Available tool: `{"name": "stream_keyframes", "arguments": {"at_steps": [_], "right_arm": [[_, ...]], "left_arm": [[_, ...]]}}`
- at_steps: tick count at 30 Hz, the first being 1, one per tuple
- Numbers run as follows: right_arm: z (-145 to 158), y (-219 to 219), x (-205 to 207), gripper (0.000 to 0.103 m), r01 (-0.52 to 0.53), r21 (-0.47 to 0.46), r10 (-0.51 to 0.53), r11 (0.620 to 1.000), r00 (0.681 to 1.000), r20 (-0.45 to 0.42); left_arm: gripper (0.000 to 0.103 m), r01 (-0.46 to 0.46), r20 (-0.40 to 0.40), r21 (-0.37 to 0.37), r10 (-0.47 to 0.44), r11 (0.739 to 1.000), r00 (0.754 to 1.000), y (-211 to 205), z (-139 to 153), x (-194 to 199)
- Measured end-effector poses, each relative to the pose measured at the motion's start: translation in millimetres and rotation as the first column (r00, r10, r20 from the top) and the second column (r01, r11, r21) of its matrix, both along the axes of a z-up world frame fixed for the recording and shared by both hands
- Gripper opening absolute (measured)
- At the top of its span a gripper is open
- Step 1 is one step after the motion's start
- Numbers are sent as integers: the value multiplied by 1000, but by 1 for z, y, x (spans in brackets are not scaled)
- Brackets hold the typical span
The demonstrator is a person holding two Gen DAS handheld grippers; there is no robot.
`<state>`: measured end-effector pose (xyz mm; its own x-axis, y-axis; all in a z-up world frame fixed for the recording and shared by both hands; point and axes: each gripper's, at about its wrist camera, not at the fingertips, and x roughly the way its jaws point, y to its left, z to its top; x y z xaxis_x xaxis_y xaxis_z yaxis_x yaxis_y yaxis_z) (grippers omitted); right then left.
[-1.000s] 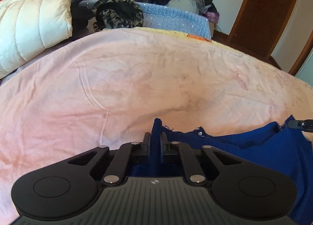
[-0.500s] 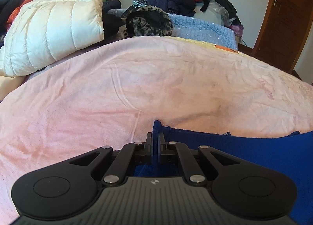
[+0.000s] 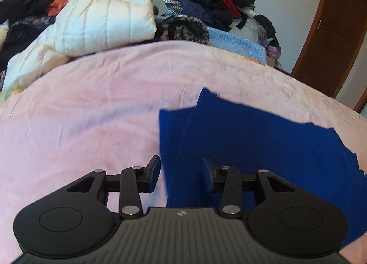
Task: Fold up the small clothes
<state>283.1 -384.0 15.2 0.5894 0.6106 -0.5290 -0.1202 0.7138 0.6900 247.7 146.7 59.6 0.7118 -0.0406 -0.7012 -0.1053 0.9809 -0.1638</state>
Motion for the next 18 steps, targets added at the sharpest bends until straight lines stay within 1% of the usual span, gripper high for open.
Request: {"name": "stream_keyframes", "arguments": {"at_steps": [1, 2, 4, 5, 6, 7, 9, 12, 13, 14, 15, 16, 18], "right_arm": [[-2, 0, -12, 27, 6, -17, -6, 1000, 1000, -11], [-3, -1, -24, 27, 9, -11, -9, 1000, 1000, -10], [-6, -3, -49, 27, 11, 30, -10, 999, 1000, -17], [-9, -4, -59, 27, 12, 48, -11, 999, 1000, -23], [-13, -4, -67, 27, 10, 58, -8, 998, 999, -34], [-17, -2, -73, 27, 7, 58, -5, 998, 999, -47], [-22, 4, -81, 27, 3, 50, 0, 999, 998, -60], [-23, 15, -91, 27, -14, 50, 16, 999, 999, -45], [-23, 17, -92, 22, -15, 34, 16, 999, 999, -43], [-25, 18, -92, 14, -7, 22, 8, 1000, 999, -52], [-26, 19, -91, 10, -7, 23, 9, 1000, 998, -66], [-27, 18, -91, 9, -10, 29, 12, 1000, 997, -71], [-22, 19, -94, 8, -9, 22, 10, 1000, 998, -70]], "left_arm": [[39, -22, -19, -16, 21, 1000, 1000, 4, -5, -13], [39, -38, -33, -44, 36, 998, 999, 8, -8, -24], [39, -56, -63, -114, 50, 992, 997, 14, -15, -42], [39, -53, -88, -149, 40, 987, 995, 16, -20, -49], [39, -50, -94, -160, 36, 986, 995, 16, -23, -53], [39, -55, -81, -158, 42, 986, 996, 15, -24, -58], [40, -67, -89, -178, 52, 982, 995, 14, -22, -60], [40, -46, -91, -262, 23, 964, 996, 14, -22, -56], [40, -53, -107, -264, 26, 963, 994, 12, -22, -54], [38, -47, -109, -237, 21, 970, 994, 8, -22, -53], [20, -33, -110, -199, 11, 980, 994, 4, -21, -51], [8, -34, -124, -165, 13, 986, 992, 2, -22, -50], [6, -28, -139, -167, 4, 986, 990, 4, -20, -50]]}}
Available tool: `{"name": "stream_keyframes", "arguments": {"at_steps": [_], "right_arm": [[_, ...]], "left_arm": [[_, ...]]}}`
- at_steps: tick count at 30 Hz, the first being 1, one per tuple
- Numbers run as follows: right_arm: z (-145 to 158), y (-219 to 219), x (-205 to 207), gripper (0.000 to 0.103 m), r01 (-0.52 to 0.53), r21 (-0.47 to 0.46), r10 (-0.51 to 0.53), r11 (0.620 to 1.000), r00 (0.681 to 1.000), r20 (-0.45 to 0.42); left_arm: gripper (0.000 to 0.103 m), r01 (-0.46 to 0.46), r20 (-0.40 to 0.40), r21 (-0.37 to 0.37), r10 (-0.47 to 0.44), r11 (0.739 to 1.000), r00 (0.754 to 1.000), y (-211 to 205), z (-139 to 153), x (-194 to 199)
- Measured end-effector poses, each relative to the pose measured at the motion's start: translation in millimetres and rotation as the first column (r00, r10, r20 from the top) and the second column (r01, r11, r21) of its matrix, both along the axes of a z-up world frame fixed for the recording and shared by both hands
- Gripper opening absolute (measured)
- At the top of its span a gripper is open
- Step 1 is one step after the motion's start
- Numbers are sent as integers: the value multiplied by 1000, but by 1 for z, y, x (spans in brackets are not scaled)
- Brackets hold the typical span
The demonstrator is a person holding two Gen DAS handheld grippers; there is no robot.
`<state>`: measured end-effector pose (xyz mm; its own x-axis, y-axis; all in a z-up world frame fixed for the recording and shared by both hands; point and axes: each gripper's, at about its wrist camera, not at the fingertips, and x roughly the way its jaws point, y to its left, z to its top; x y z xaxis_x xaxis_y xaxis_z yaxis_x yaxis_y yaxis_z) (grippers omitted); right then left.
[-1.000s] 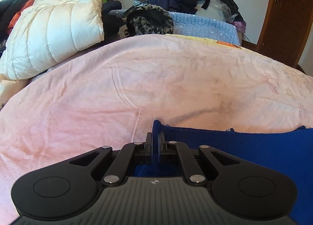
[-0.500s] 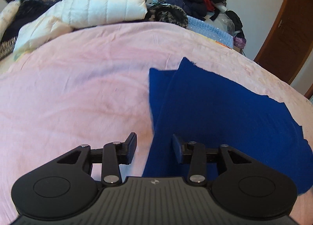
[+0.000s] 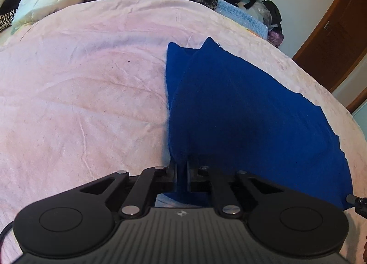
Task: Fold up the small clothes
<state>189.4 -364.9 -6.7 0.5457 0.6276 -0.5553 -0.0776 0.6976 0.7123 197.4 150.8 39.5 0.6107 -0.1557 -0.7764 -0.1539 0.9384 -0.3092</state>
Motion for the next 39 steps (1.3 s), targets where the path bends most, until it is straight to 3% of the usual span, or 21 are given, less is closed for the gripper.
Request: {"name": "stream_keyframes", "arguments": {"at_steps": [2, 4, 8, 10, 14, 17, 19, 20, 21, 23, 26, 28, 30, 35, 39], "right_arm": [[14, -1, -7, 7, -11, -7, 11, 1000, 1000, 27], [26, -5, -13, 7, 2, -78, 2, 997, 999, 53], [-4, -26, -11, 7, 42, -92, -46, 995, 998, -45], [-6, -22, -14, 8, 36, -69, -39, 997, 999, -38], [9, -18, -14, 20, 80, -99, -79, 992, 997, 18], [36, -6, -12, 24, 102, -219, -76, 970, 989, 127], [53, 17, -10, 29, 29, -259, 19, 966, 983, 184], [57, 33, -7, 31, -27, -262, 79, 965, 978, 191], [60, 49, -5, 32, -90, -263, 142, 961, 972, 189], [57, 89, 3, 41, -216, -265, 266, 940, 949, 169], [46, 137, 15, 41, -298, -320, 352, 899, 927, 126], [36, 158, 19, 40, -321, -387, 381, 864, 921, 86], [26, 168, 9, 39, -331, -475, 404, 815, 913, 57], [25, 152, -7, 39, -348, -417, 408, 840, 911, 61], [27, 142, 1, 41, -331, -339, 357, 881, 934, 16]], "left_arm": [[5, 2, -5, 28, -2, 1000, 1000, 3, 6, -4], [5, 16, -24, 37, -15, 999, 1000, 8, 2, -6], [6, 18, -36, 29, -17, 999, 999, 11, -2, -5], [8, 22, -25, 59, -21, 998, 999, 7, 2, -4], [11, 25, 22, 175, -29, 984, 999, -2, 23, -15], [12, 9, 164, 260, -53, 966, 985, -16, 51, -35], [23, 53, 233, 281, -122, 958, 965, -36, 60, -44], [37, 108, 244, 293, -183, 950, 952, -52, 59, -45], [47, 155, 243, 311, -237, 938, 941, -68, 55, -44], [47, 221, 218, 364, -313, 905, 924, -101, 40, -37], [48, 298, 141, 390, -377, 871, 915, -134, 14, -21], [46, 331, 49, 392, -379, 858, 924, -141, -5, -16], [46, 328, 61, 379, -377, 866, 924, -137, -10, -23], [47, 332, 59, 345, -374, 878, 926, -128, -11, -32], [47, 316, 50, 342, -353, 885, 934, -129, -6, -35]]}}
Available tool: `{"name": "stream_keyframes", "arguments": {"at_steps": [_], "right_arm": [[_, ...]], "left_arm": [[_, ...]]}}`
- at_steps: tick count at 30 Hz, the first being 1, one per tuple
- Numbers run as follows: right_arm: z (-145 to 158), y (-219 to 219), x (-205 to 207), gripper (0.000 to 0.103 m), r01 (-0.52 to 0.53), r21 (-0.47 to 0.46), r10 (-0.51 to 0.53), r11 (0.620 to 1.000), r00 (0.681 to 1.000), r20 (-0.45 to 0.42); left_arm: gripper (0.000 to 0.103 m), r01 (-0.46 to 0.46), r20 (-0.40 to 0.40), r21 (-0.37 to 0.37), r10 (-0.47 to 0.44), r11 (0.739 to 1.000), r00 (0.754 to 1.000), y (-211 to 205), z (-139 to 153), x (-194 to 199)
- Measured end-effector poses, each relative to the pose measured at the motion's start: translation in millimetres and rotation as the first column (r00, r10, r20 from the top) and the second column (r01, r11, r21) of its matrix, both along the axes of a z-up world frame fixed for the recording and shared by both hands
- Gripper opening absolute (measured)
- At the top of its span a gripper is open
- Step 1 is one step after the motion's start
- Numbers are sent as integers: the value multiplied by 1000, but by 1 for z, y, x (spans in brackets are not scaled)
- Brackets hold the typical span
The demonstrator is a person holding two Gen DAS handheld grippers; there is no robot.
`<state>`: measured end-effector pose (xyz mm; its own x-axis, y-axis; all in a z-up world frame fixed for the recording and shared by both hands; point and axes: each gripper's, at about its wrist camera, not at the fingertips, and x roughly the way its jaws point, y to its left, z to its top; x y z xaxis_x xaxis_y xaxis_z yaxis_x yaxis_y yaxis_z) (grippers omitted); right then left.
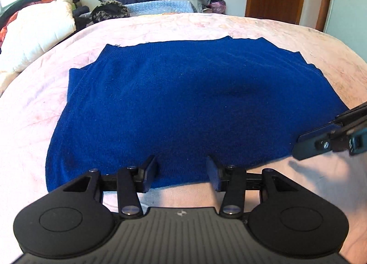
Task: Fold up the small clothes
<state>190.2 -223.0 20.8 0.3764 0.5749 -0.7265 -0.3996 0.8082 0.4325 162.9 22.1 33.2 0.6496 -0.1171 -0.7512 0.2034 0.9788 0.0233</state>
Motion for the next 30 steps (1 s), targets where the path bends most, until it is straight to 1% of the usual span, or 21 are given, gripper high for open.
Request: {"name": "stream_keyframes", "arguments": {"at_steps": [2, 3, 4, 5, 6, 7, 9, 10, 11, 13, 15, 17, 18, 20, 24, 27, 30], "right_arm": [[7, -3, -5, 46, 18, 16, -18, 1000, 1000, 11], [11, -4, -8, 48, 22, 20, -22, 1000, 999, 26], [15, -5, -12, 53, 22, 24, -23, 999, 999, 39], [18, -5, -14, 58, 23, 27, -24, 999, 999, 47], [20, -6, -17, 61, 24, 31, -25, 999, 998, 51], [21, -7, -19, 64, 24, 33, -25, 999, 998, 52], [22, -7, -20, 64, 26, 33, -28, 999, 998, 50], [22, -6, -19, 64, 24, 36, -26, 999, 999, 46], [23, -4, -19, 64, 22, 39, -23, 999, 999, 41], [24, 0, -18, 64, 14, 40, -15, 999, 999, 37], [24, 6, -18, 64, 5, 41, -6, 999, 999, 38], [24, 12, -19, 64, -3, 44, 2, 999, 999, 33], [24, 14, -19, 64, -7, 46, 6, 999, 1000, 30], [24, 17, -20, 64, -17, 45, 16, 999, 999, 29], [24, 22, -25, 64, -31, 46, 30, 998, 999, 27], [23, 22, -27, 65, -28, 45, 27, 999, 999, 21], [22, 21, -28, 65, -24, 41, 23, 999, 1000, 17]], "left_arm": [[47, -29, 7, -25, 29, 999, 1000, 5, 4, -6], [47, -55, 13, -49, 56, 997, 998, 11, 7, -10], [48, -83, 15, -78, 84, 993, 996, 18, 9, -14], [49, -123, 5, -118, 124, 985, 992, 28, 10, -17], [49, -161, -12, -147, 160, 976, 987, 37, 11, -18], [49, -206, -33, -173, 203, 963, 979, 48, 11, -19], [49, -287, -78, -183, 277, 941, 958, 64, 9, -20], [49, -336, -109, -180, 321, 925, 941, 72, 7, -20], [49, -375, -131, -200, 355, 905, 926, 81, 5, -21], [49, -418, -156, -263, 389, 870, 908, 96, 6, -25], [49, -452, -180, -282, 416, 847, 892, 105, 7, -26], [50, -477, -187, -275, 440, 835, 878, 107, 9, -24], [53, -482, -191, -273, 445, 832, 875, 107, 9, -22], [58, -485, -188, -272, 449, 831, 874, 105, 9, -19], [66, -496, -165, -235, 468, 836, 868, 95, 8, -6], [67, -512, -143, -210, 492, 833, 859, 91, 6, 5], [67, -530, -131, -203, 513, 824, 848, 90, 5, 14]]}}
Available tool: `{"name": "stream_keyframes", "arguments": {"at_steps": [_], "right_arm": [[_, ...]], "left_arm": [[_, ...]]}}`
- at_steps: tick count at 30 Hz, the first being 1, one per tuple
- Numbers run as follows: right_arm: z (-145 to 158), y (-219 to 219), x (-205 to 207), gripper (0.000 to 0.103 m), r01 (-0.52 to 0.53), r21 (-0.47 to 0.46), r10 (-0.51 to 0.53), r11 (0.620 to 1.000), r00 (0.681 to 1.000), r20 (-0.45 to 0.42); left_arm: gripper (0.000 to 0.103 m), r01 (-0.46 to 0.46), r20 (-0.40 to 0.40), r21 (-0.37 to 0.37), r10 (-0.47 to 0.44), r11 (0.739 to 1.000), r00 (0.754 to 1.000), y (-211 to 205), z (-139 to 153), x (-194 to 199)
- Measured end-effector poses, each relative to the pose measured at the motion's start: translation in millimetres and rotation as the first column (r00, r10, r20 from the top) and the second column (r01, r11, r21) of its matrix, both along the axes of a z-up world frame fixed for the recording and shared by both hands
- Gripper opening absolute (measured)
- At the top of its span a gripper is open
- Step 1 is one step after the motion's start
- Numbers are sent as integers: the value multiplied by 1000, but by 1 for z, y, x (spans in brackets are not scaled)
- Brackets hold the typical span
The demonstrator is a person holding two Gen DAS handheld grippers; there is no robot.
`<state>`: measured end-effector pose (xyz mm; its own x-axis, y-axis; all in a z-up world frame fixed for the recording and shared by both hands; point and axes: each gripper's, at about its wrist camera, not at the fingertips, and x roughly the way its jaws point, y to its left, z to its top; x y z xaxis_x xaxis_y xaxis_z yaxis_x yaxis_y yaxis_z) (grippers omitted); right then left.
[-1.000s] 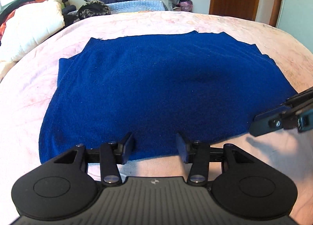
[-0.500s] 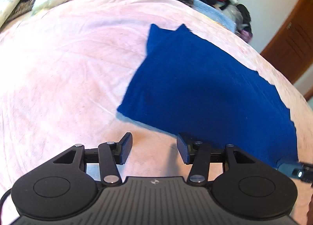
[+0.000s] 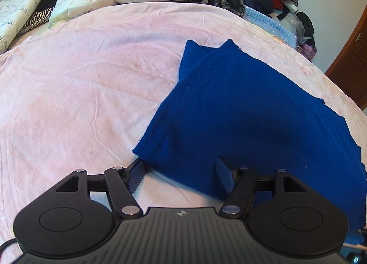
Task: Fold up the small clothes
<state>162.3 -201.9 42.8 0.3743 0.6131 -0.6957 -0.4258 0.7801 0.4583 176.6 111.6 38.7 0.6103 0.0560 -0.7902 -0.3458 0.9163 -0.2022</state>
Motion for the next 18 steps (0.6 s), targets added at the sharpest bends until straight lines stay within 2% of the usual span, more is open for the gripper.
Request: {"name": "stream_keyframes", "arguments": {"at_steps": [5, 6, 7, 8, 11, 14, 15, 16, 18], "right_arm": [[-1, -2, -1, 66, 0, -1, 0, 1000, 1000, -5], [-1, -2, 0, 66, -1, 0, 1, 1000, 1000, -7], [-1, -2, 0, 65, -2, 0, 2, 1000, 1000, -7], [-1, -2, 1, 65, -3, 0, 3, 1000, 1000, -7], [2, 0, 5, 66, -8, 0, 8, 1000, 1000, -1], [9, 2, 12, 66, -13, -1, 13, 1000, 1000, 18], [13, 3, 15, 66, -17, 3, 16, 1000, 1000, 24], [16, 4, 19, 66, -20, 12, 20, 1000, 999, 28], [25, 6, 32, 66, -24, 29, 23, 999, 999, 30]], "left_arm": [[66, -17, 10, 21, 17, 1000, 1000, -1, -2, 10], [61, -23, 14, 24, 22, 999, 1000, -1, -2, 11], [49, -27, 23, 31, 26, 999, 999, -1, -2, 12], [27, -26, 28, 26, 25, 999, 999, 0, -1, 13], [14, -56, 44, -65, 59, 996, 997, 9, -2, 13], [11, -93, 71, -190, 108, 977, 992, 22, -3, 10], [11, -103, 84, -210, 123, 972, 989, 24, -2, 9], [10, -104, 100, -206, 127, 973, 987, 23, 0, 7], [10, -92, 145, -136, 112, 986, 983, 14, 7, 4]]}}
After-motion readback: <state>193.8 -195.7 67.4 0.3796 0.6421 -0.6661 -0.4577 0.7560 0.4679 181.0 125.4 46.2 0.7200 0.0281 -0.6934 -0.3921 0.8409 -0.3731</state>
